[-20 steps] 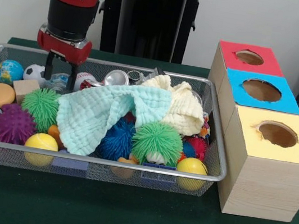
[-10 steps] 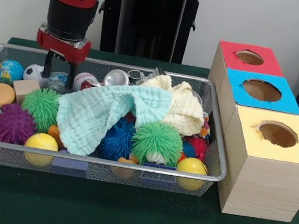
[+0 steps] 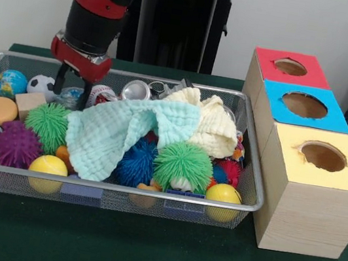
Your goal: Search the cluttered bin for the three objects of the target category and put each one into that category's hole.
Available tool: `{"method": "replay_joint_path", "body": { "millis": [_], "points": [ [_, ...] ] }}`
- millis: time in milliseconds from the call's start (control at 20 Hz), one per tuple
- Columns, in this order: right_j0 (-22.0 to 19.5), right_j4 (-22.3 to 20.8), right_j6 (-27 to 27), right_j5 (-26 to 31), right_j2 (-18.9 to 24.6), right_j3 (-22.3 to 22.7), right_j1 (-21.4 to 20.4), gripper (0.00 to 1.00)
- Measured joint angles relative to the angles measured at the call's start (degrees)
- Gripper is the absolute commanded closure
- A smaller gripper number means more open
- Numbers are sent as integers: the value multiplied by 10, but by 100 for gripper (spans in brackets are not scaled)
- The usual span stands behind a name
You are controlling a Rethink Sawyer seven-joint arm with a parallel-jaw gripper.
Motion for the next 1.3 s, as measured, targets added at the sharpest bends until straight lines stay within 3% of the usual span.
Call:
{"method": "replay_joint_path", "body": {
  "millis": [400, 800, 850, 1300],
  "points": [
    [47, 107, 27, -2, -43, 0, 42, 0],
    [65, 151, 27, -2, -69, -3, 75, 0],
    [68, 154, 27, -2, -73, -3, 79, 100],
    [67, 160, 27, -2, -73, -4, 75, 100]
  ]
}}
